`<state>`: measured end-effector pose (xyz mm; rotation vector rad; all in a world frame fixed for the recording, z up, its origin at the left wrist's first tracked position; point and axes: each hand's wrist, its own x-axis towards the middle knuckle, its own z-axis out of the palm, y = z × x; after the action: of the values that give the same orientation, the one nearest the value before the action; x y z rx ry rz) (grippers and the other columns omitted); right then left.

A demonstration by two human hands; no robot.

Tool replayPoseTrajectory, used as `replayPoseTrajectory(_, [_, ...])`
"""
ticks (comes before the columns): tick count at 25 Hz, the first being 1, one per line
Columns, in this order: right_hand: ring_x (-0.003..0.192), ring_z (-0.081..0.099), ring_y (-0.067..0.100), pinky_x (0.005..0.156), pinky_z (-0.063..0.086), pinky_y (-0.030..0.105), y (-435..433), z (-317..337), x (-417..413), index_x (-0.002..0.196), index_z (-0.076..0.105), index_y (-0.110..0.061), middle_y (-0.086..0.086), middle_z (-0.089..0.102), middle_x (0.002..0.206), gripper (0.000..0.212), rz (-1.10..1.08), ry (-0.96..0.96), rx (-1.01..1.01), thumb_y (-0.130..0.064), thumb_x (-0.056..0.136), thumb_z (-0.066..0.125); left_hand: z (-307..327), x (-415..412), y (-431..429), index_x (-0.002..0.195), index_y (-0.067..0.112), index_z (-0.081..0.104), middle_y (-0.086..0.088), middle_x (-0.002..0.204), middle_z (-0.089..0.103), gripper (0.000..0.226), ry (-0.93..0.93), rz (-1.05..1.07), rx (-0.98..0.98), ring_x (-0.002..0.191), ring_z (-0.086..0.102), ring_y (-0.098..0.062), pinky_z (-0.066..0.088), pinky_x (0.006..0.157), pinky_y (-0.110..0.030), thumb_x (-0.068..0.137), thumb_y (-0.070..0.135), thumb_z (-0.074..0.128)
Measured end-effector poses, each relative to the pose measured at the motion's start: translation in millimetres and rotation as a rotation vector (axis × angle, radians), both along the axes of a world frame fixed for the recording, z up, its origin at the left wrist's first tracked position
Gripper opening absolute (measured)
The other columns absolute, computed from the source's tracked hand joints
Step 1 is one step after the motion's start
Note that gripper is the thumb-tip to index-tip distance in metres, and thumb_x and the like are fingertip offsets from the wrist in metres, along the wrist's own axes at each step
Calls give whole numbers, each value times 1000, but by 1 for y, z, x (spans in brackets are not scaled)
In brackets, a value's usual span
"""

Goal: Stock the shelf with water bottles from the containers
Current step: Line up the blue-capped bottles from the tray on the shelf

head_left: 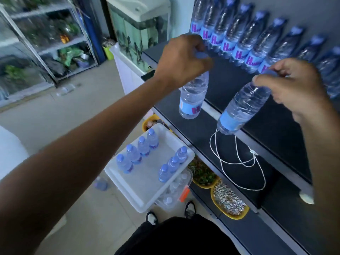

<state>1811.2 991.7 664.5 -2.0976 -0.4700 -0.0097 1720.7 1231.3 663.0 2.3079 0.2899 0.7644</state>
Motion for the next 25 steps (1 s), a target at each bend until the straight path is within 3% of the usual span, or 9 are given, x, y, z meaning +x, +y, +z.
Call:
replayPoseTrajectory(4, [42, 37, 4, 41, 35, 26, -65, 24, 45, 69, 61, -15, -7, 46, 51, 33, -140, -37, -17, -44, 65, 75, 33, 64, -59, 84, 22, 74, 15, 62, 54, 24, 20, -153, 36, 62, 50, -4, 35, 55, -13, 70, 41, 67])
replayPoseTrajectory(6, [54, 49, 13, 50, 50, 42, -90, 22, 64, 77, 62, -8, 2, 53, 59, 45, -192, -21, -48, -47, 59, 75, 35, 91, -84, 84, 23, 73, 12, 69, 59, 20, 62, -216, 74, 69, 53, -7, 37, 58, -12, 73, 39, 69])
replayPoseTrajectory(8, [57, 47, 18, 53, 46, 41, -119, 20, 80, 80, 58, 0, 10, 51, 64, 56, -232, -51, -93, -50, 56, 72, 33, 118, -113, 86, 23, 72, 8, 78, 63, 24, 85, -280, 103, 75, 56, -9, 39, 64, -18, 72, 41, 67])
replayPoseTrajectory(10, [54, 43, 16, 57, 39, 32, -147, 15, 92, 75, 59, -2, 11, 54, 64, 46, -241, -81, -136, -43, 62, 74, 27, 141, -141, 89, 22, 72, 6, 84, 64, 22, 121, -328, 117, 80, 58, -12, 39, 64, -19, 75, 39, 68])
replayPoseTrajectory(14, [70, 52, 19, 68, 40, 29, -191, 4, 107, 83, 65, -12, 18, 68, 82, 25, -270, -117, -257, -28, 73, 82, 9, 179, -185, 91, 15, 72, -1, 88, 70, 21, 208, -435, 111, 84, 64, -17, 49, 67, -24, 77, 31, 70])
replayPoseTrajectory(17, [73, 54, 19, 72, 43, 30, -217, -4, 116, 82, 61, -20, 6, 62, 76, 42, -290, -146, -289, -52, 56, 68, -5, 201, -206, 82, 24, 67, 10, 78, 66, 15, 218, -527, 68, 70, 59, -5, 44, 64, -21, 72, 34, 63])
replayPoseTrajectory(19, [79, 59, 23, 75, 48, 34, -226, -9, 120, 85, 63, -19, 6, 62, 83, 48, -235, -201, -349, -57, 56, 57, -14, 211, -216, 81, 25, 65, 13, 76, 62, 14, 178, -570, 54, 67, 55, -2, 43, 64, -20, 71, 33, 59])
replayPoseTrajectory(22, [89, 63, 23, 82, 49, 34, -220, -14, 123, 97, 71, -18, 9, 65, 101, 44, -234, -250, -298, -44, 66, 57, -29, 219, -218, 95, 14, 66, 0, 95, 63, 26, 38, -589, 101, 81, 58, -15, 50, 74, -28, 74, 27, 57])
replayPoseTrajectory(25, [91, 62, 23, 82, 50, 36, -206, -35, 122, 100, 65, -14, 9, 65, 101, 33, -238, -282, -113, -30, 73, 52, -56, 211, -207, 119, 20, 57, -1, 109, 57, 45, 58, -529, -50, 83, 55, -12, 50, 77, -28, 76, 30, 68])
